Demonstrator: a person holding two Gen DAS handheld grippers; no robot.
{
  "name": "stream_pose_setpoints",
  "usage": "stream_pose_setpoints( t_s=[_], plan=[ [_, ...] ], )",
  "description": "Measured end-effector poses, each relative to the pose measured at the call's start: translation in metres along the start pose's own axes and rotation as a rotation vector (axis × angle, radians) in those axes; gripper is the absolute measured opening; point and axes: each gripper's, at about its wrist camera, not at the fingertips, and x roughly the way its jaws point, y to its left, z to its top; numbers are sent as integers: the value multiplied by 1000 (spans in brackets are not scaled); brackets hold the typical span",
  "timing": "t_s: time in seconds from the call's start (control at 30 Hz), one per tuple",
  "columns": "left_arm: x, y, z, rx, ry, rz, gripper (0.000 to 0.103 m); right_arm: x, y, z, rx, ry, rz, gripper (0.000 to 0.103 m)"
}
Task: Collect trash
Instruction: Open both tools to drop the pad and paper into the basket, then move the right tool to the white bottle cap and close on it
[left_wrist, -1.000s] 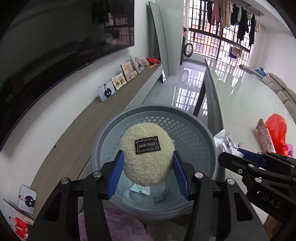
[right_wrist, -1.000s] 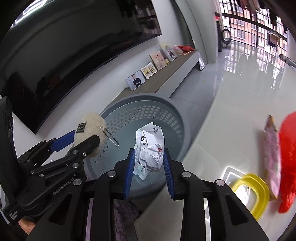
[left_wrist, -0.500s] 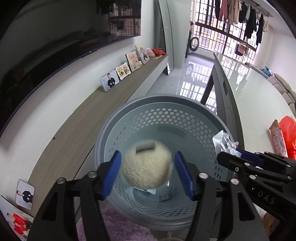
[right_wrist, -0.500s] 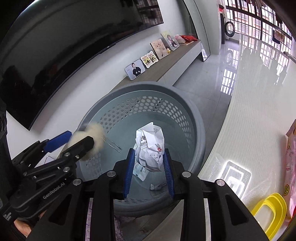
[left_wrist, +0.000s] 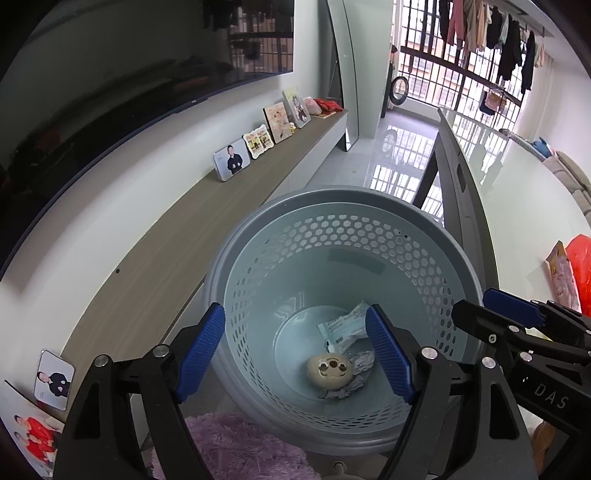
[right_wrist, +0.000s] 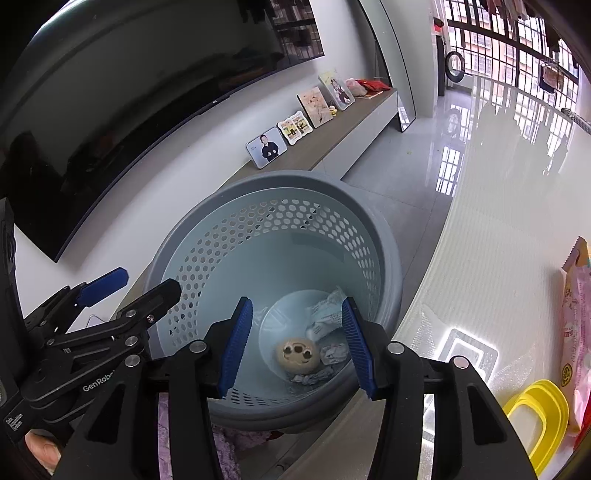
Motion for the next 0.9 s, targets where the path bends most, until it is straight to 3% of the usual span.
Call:
stream_pose_setpoints(
  t_s=[0.43,0.9],
  plan=[
    [-10,4,-5,-16,-11,46,87,-5,1,0,-8,-38,-23,61],
    [-34,2,-9,-19,-60,50,92,-33,2,-15,16,-93,-54,67]
  ],
)
